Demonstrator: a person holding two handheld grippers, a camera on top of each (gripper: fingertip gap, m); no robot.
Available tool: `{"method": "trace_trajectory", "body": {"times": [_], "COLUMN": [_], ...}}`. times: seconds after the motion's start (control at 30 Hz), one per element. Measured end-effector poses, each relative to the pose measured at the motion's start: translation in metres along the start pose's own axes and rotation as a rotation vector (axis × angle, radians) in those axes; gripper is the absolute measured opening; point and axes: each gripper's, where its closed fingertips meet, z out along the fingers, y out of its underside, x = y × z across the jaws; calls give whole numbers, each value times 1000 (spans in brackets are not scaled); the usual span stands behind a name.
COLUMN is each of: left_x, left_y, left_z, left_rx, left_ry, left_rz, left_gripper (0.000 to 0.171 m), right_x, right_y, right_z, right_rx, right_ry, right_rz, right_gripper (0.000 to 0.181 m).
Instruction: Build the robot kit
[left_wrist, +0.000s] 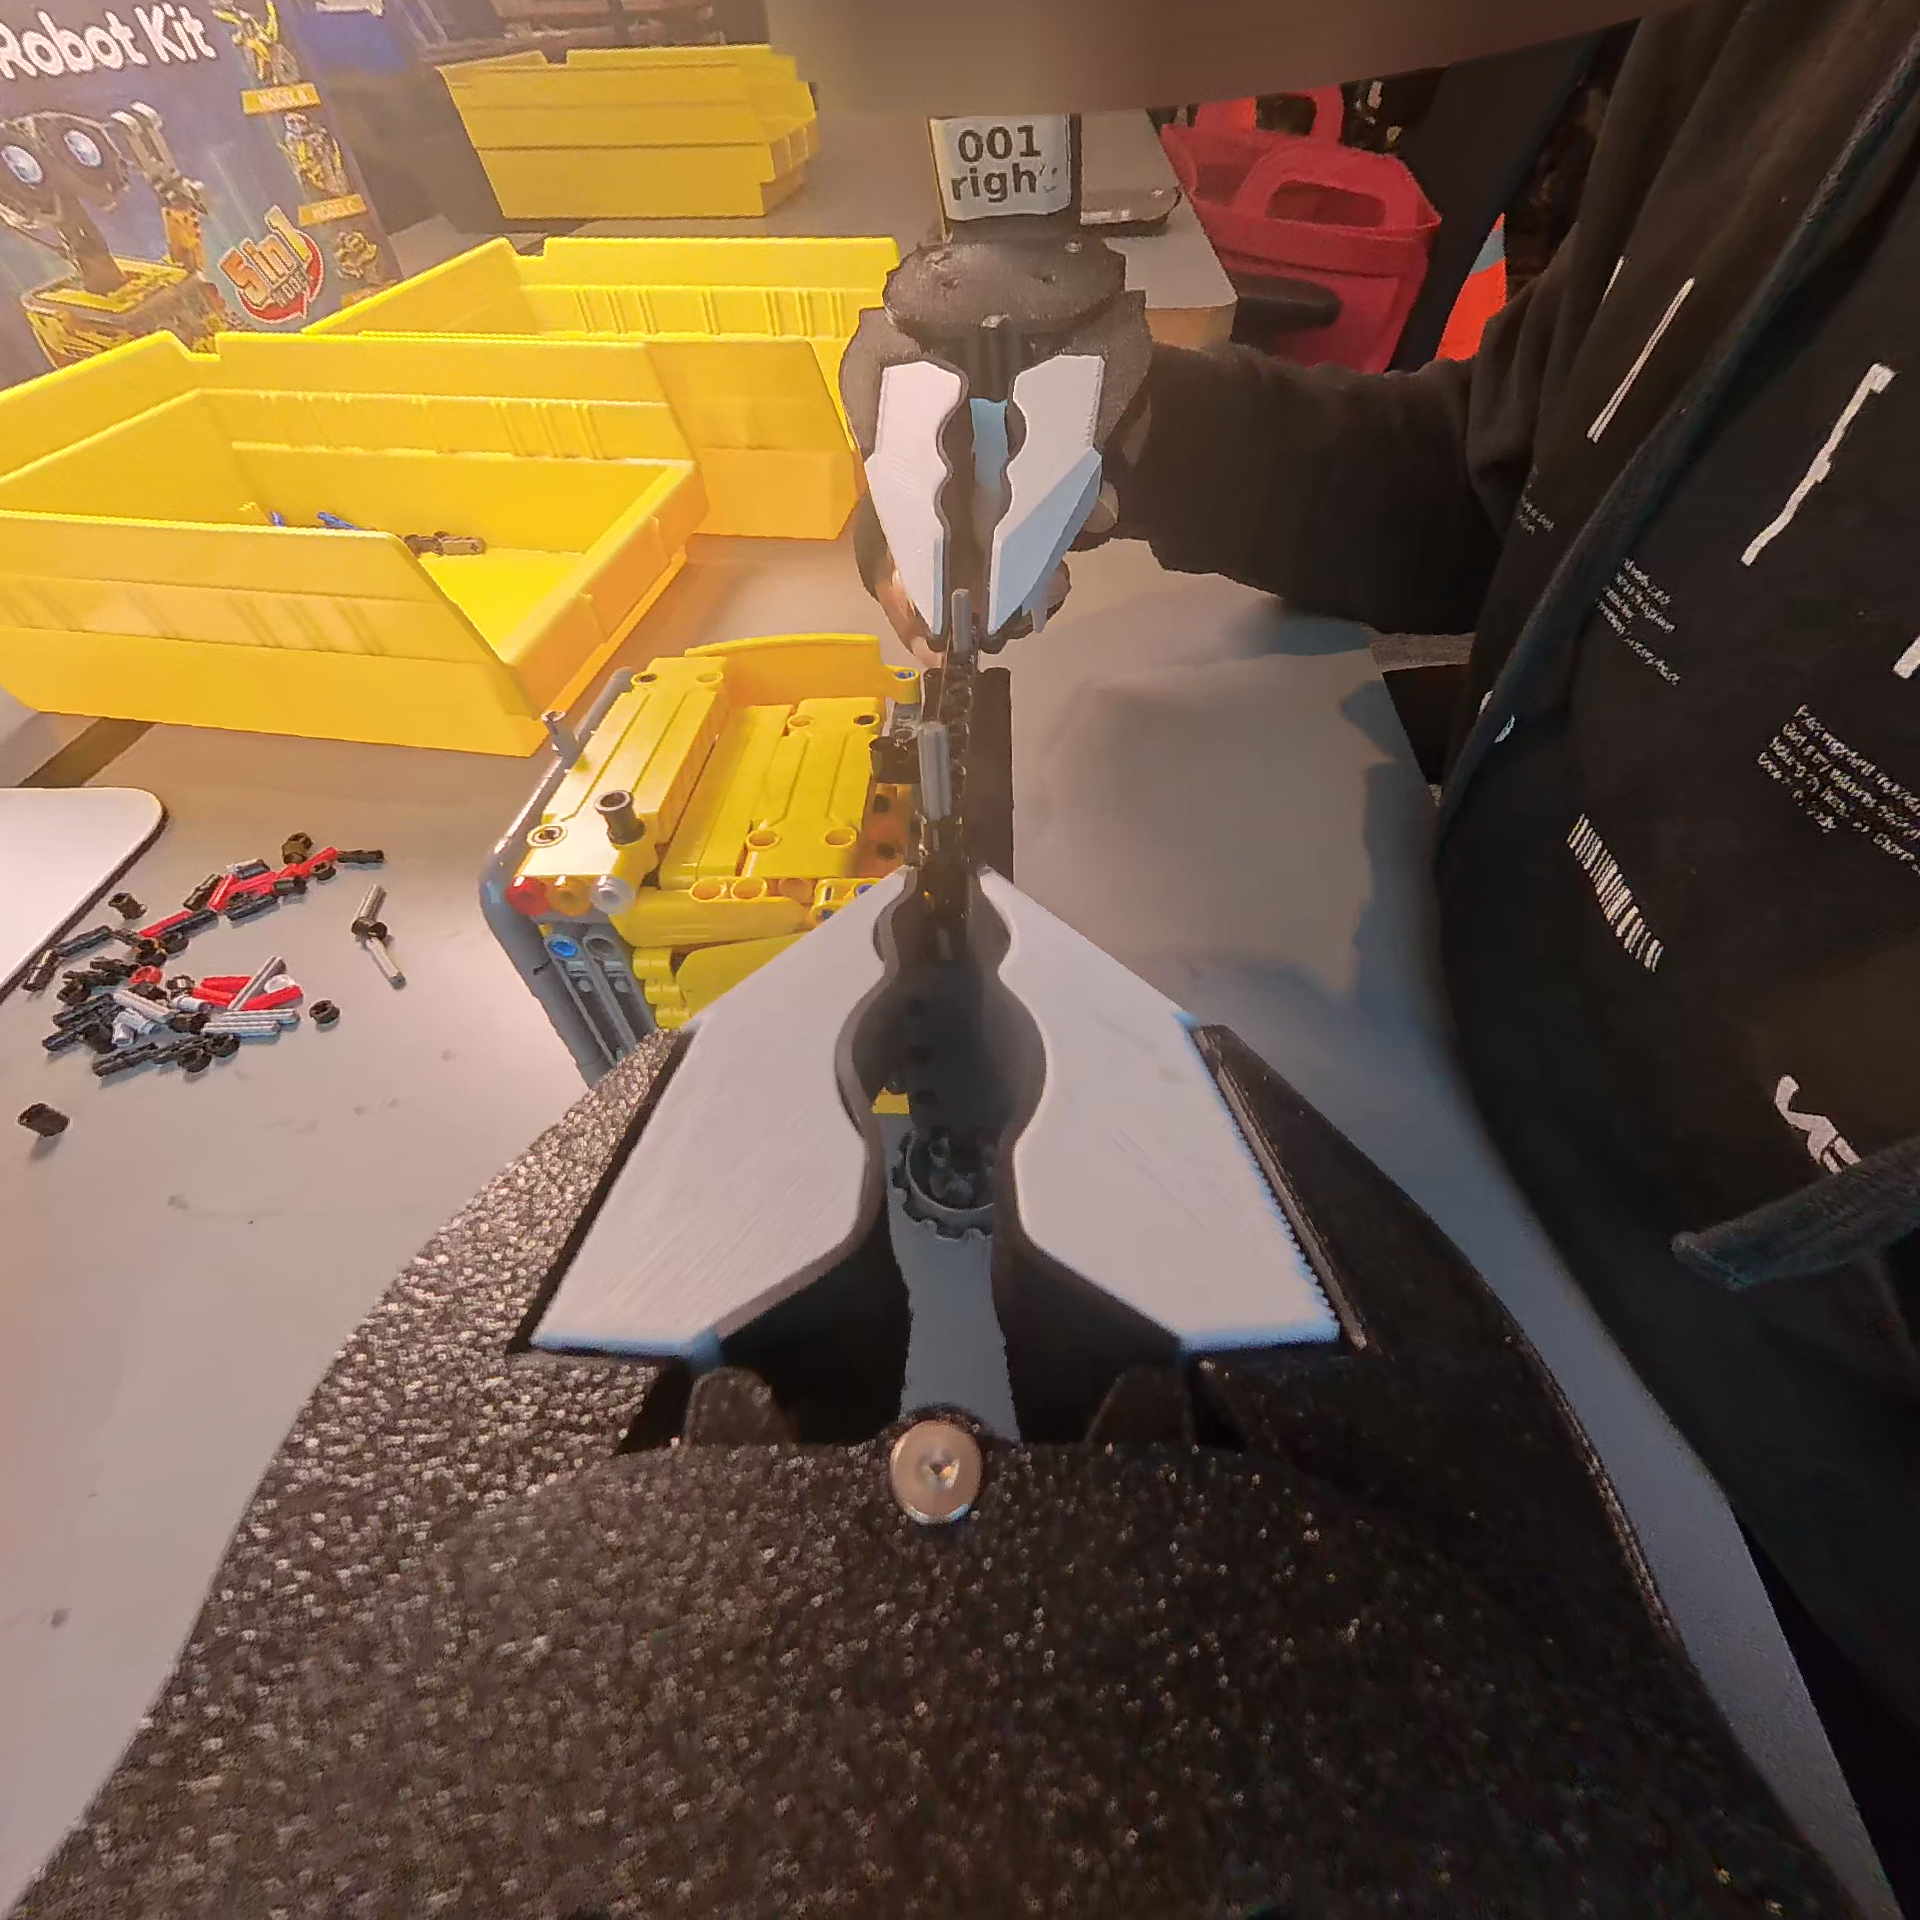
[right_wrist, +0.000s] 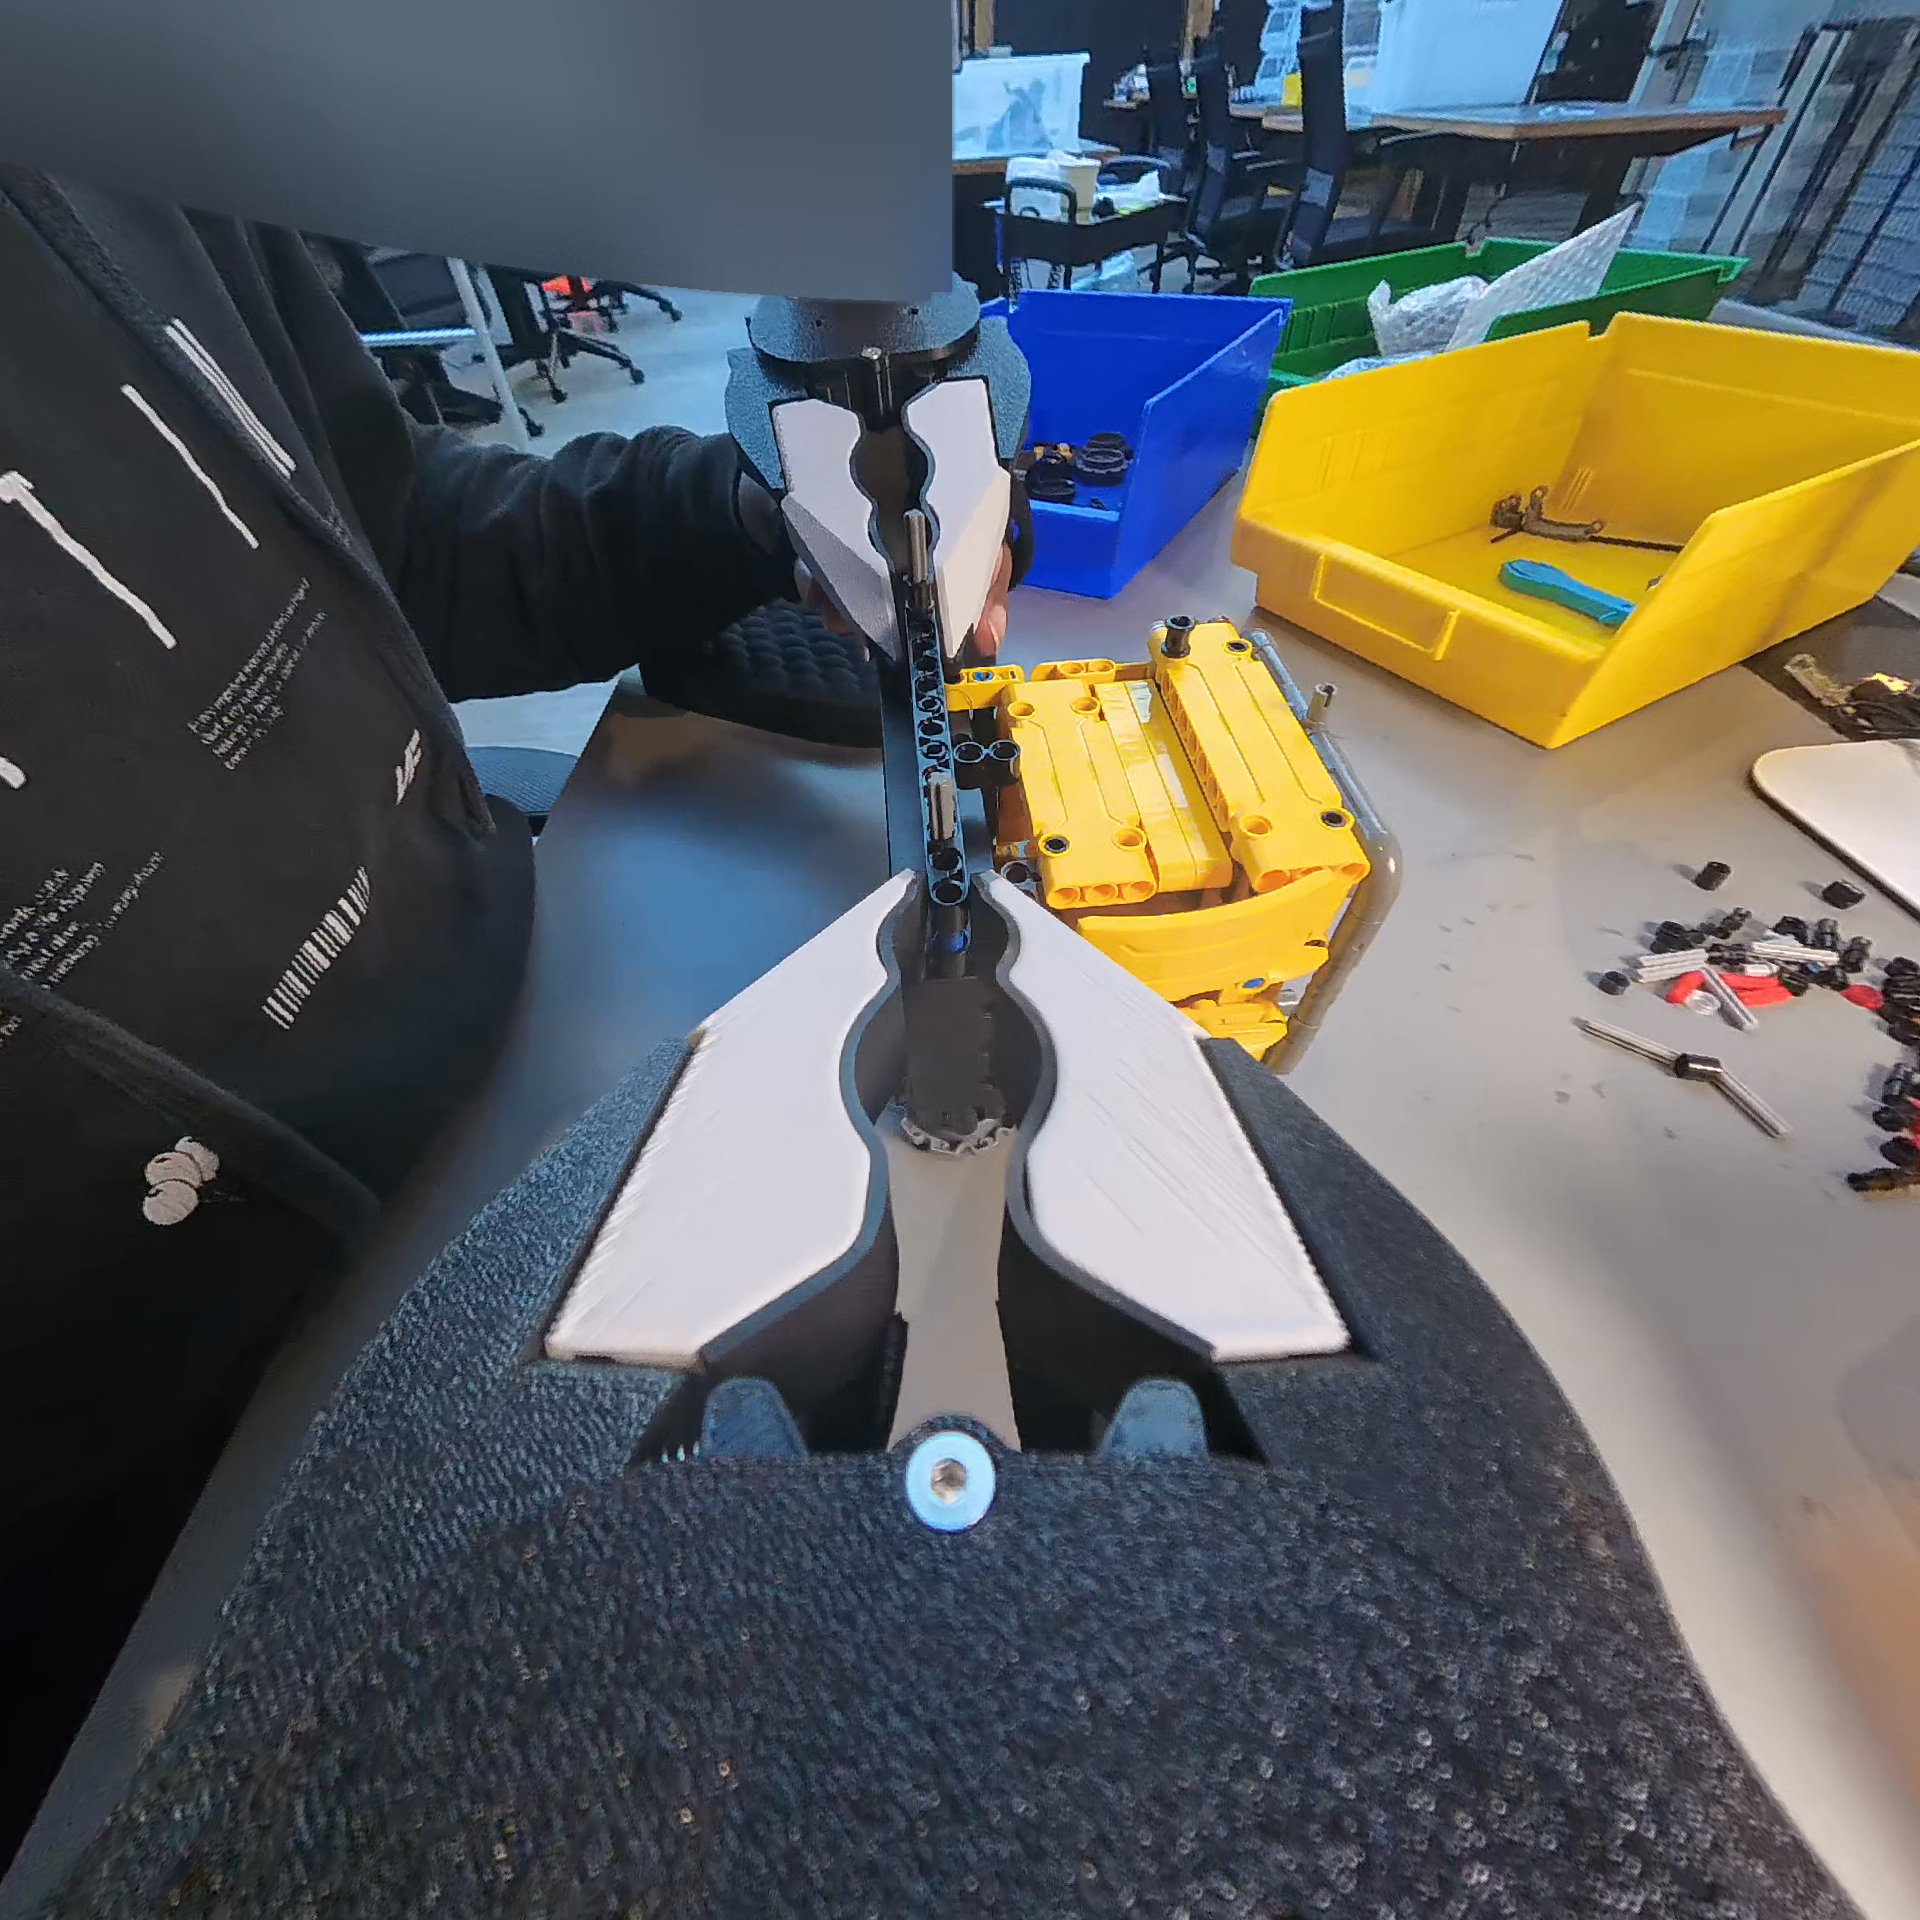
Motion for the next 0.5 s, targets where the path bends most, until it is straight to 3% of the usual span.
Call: {"method": "trace_trajectory", "body": {"times": [0.23, 0.5], "left_x": [6, 4], "left_y": [0, -13], "left_z": [-2, -8], "left_rx": [-35, 16], "left_ry": [2, -46], "left_rz": [29, 54], "left_gripper": [12, 11], "right_x": [-1, -2], "right_y": [0, 0], "right_z": [1, 2], "right_rx": [-4, -32], "right_ry": [-14, -14], "right_rz": [8, -3], "right_gripper": [8, 8]}}
